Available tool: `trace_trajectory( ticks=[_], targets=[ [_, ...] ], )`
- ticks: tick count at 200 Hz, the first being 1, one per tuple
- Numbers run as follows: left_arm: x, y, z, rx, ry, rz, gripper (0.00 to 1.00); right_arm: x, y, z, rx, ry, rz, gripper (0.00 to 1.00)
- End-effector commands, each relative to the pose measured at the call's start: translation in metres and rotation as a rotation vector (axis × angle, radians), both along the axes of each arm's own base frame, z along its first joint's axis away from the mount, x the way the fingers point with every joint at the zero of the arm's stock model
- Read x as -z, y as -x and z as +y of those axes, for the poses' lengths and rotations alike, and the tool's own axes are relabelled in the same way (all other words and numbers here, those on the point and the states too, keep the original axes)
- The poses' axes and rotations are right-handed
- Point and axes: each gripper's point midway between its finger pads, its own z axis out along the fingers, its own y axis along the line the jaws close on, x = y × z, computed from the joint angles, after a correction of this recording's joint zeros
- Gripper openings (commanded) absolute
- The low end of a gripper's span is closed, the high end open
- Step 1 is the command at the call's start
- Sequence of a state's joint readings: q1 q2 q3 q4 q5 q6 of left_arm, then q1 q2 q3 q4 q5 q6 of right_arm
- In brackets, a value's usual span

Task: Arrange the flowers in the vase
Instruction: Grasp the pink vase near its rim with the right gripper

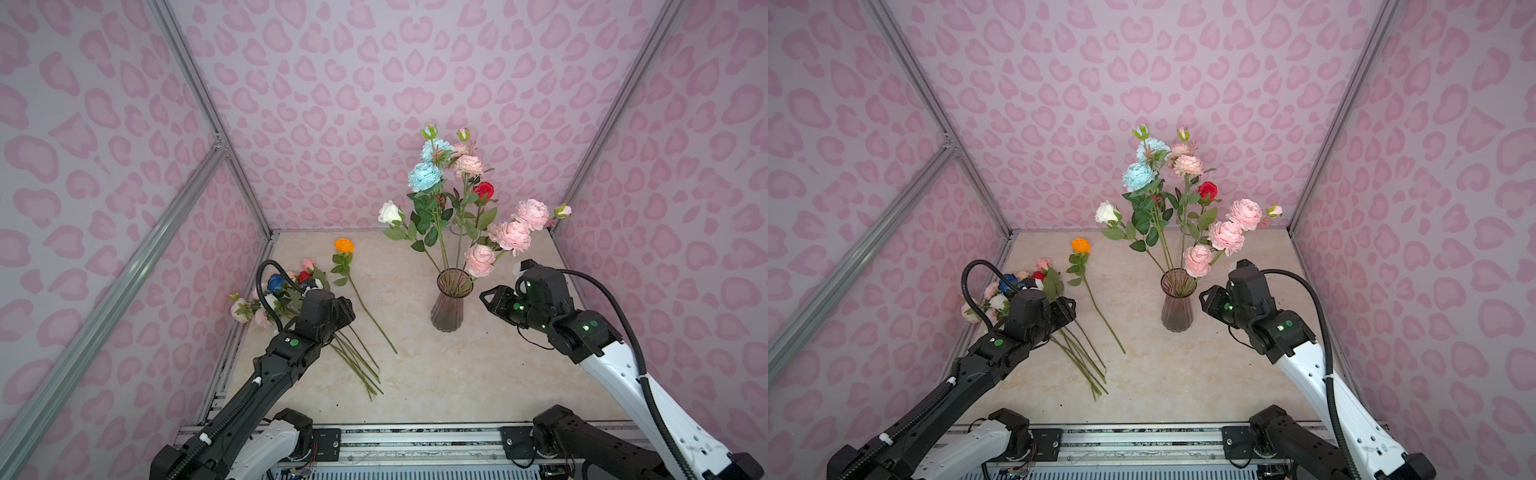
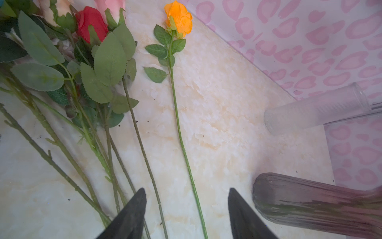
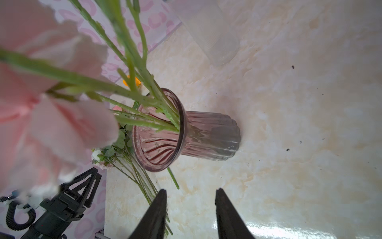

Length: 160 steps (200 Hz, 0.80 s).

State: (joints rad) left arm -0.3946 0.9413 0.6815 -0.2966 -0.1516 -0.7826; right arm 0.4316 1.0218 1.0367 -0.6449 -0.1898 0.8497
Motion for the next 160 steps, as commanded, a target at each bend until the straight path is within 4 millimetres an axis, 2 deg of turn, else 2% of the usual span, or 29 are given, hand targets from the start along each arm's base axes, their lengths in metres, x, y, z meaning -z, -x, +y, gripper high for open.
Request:
trace_trajectory(
  ticks=[1,29,112,160],
  targets=[
    [-0.009,0.002,-0.003,0.023,0.021,-0.039,0.64,0.003,-0.01,0.014,-0.017,-0.049,0.027,0.35],
    [-0.014,0.008,-0.001,0.026,0.031,-0.065,0.64,0.006,-0.022,0.021,-0.018,-0.059,0.018,0.34],
    [-0.014,0.011,-0.004,0.054,0.038,-0.069,0.65,0.021,-0.041,0.018,0.014,0.022,0.045,0.34],
    [-0.014,0.012,-0.004,0.055,0.034,-0.072,0.65,0.027,-0.053,0.021,-0.002,0.076,0.072,0.31]
  ],
)
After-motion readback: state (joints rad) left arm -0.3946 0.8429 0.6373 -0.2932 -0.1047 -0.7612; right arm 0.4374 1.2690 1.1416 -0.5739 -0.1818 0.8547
